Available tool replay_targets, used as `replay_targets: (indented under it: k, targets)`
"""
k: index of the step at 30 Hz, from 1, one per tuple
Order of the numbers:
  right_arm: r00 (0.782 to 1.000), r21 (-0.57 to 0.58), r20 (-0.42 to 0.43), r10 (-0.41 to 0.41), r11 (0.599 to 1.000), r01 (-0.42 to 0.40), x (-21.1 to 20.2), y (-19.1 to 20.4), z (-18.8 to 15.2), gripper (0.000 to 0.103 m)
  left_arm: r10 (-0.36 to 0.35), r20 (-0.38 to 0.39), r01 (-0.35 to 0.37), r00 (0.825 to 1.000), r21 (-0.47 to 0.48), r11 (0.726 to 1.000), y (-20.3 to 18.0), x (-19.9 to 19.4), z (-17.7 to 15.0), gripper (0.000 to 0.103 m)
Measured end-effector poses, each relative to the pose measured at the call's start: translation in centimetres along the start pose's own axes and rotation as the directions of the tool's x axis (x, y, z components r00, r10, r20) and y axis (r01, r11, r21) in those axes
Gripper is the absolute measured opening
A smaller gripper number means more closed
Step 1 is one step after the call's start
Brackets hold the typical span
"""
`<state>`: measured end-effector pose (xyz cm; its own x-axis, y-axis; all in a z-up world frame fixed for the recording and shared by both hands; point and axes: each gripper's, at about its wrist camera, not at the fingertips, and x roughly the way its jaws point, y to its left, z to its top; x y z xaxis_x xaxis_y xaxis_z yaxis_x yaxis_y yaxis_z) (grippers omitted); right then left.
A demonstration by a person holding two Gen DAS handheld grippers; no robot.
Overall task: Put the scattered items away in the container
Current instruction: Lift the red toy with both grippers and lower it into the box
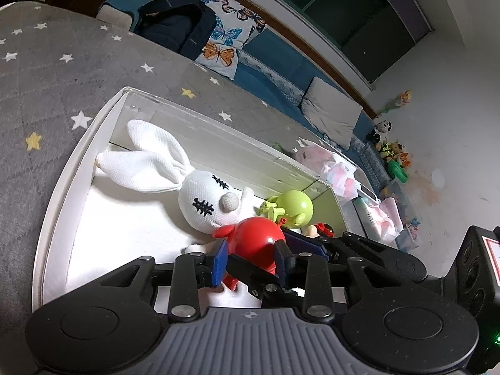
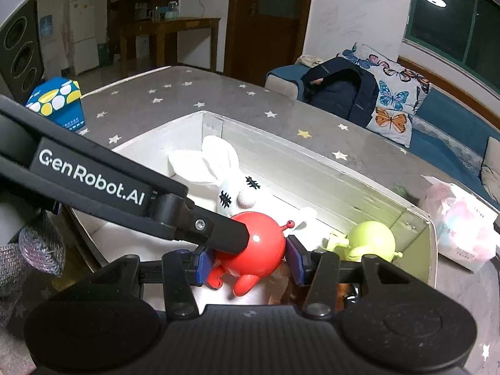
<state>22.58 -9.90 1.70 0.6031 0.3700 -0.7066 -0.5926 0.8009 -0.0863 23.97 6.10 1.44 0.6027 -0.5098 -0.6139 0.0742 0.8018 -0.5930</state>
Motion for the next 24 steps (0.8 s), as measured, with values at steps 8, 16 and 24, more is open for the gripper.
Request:
replay_targets:
  k: [8, 16, 24]
  targets:
    - [0.999, -0.004, -0.029, 0.013, 1.000, -0.014, 0.56, -0.06, 0.28, 0.049, 0.000, -0.012, 0.000, 1.000, -0.012, 1.000, 0.46, 0.24, 0.01, 0.036]
    - [0.999, 0.000, -0.032, 0.018, 1.000, -0.018, 0.44, -0.07, 0.26, 0.049, -0.005, -0.018, 0.004, 1.000, -0.021, 1.000, 0.54, 0.13, 0.06, 0.036]
    - [0.999, 0.004, -0.028, 0.022, 1.000, -0.021, 0.15, -0.15, 0.16, 0.050, 0.005, -0.019, -0.005, 1.000, -0.018, 1.000, 0.51, 0.11, 0.07, 0.035]
